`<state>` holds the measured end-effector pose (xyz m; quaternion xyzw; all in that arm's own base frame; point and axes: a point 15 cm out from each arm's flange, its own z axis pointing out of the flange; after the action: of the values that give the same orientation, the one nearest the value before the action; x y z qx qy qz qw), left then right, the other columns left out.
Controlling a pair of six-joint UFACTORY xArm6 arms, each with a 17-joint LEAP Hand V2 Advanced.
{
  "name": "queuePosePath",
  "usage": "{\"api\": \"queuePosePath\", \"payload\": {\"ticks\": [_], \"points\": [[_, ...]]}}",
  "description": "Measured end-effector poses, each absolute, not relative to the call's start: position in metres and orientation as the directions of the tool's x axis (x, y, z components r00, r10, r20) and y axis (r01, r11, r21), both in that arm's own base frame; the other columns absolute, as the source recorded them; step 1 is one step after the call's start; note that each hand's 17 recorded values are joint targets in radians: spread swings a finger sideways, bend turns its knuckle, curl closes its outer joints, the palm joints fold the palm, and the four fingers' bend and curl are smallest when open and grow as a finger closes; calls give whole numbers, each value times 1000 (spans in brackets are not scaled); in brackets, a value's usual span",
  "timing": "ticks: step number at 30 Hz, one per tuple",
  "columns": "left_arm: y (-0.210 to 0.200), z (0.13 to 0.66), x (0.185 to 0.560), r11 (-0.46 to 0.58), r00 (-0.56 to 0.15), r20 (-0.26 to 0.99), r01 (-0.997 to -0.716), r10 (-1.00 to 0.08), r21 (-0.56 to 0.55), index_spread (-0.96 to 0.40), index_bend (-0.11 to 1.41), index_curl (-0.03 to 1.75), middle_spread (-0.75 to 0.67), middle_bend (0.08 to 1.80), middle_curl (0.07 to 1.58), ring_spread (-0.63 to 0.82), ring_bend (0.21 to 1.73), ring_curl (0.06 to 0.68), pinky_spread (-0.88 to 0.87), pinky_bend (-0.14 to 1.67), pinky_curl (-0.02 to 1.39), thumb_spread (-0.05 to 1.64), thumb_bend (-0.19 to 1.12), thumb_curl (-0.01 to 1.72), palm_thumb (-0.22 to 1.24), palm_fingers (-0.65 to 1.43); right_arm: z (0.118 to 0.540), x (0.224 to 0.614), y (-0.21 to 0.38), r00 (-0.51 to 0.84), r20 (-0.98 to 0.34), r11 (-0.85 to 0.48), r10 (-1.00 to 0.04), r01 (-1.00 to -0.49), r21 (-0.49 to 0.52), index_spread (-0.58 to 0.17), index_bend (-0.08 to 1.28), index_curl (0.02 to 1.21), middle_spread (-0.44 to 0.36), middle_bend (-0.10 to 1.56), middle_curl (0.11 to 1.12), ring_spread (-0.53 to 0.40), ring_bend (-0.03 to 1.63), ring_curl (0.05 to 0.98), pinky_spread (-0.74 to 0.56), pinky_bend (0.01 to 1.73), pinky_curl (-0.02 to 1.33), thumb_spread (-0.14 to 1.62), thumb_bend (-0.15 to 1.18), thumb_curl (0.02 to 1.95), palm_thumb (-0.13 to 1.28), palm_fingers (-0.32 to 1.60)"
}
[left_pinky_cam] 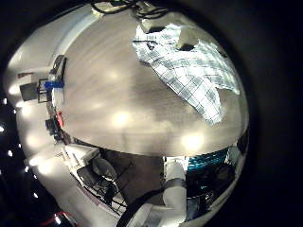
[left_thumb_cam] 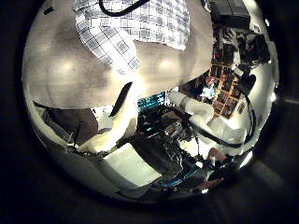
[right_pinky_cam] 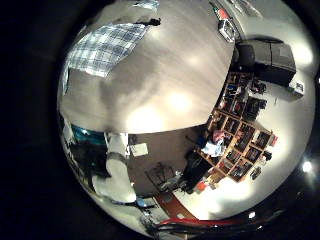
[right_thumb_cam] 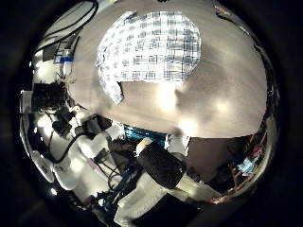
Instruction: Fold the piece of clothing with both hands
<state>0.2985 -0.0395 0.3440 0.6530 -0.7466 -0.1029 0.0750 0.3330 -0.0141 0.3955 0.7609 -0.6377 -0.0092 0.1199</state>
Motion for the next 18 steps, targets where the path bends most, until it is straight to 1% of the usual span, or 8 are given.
{"api": "queuePosePath", "payload": {"ticks": [4, 10, 14, 18], "points": [[-37, 343, 298, 126, -138, -29, -957, -990, 262, -94, 188, 440, 143, 187, 354, 307, 570, 189, 362, 225, 320, 1162, -19, 327, 352, 279, 395, 334, -13, 188, 134, -160, -973, -967, 197, -389, 163, 278, -46, 282, 371, 17, 667, 212, 321, 748, 165, 1279, -13, 271, 346, 212], [-34, 328, 298, 151, -168, -34, -942, -985, 299, -93, 186, 437, 148, 180, 350, 308, 570, 189, 365, 219, 325, 1162, -19, 327, 352, 270, 390, 332, -13, 184, 129, -154, -974, -965, 210, -390, 158, 278, -47, 287, 371, 17, 678, 215, 309, 739, 159, 1286, -13, 271, 353, 225], [-35, 302, 307, 205, -219, -18, -934, -976, 292, -74, 165, 423, 163, 171, 344, 315, 587, 197, 367, 242, 335, 1162, -19, 327, 352, 231, 387, 329, -14, 176, 125, -145, -976, -964, 225, -389, 157, 278, -44, 290, 372, 12, 682, 217, 307, 746, 159, 1287, -14, 271, 354, 233], [-35, 266, 313, 243, -250, 11, -926, -968, 290, -34, 144, 394, 205, 165, 331, 340, 616, 210, 379, 292, 353, 1142, -32, 317, 306, 151, 385, 313, -16, 150, 95, -118, -984, -952, 282, -386, 159, 279, -43, 296, 372, 8, 687, 217, 296, 746, 155, 1289, -13, 269, 357, 236]]}}
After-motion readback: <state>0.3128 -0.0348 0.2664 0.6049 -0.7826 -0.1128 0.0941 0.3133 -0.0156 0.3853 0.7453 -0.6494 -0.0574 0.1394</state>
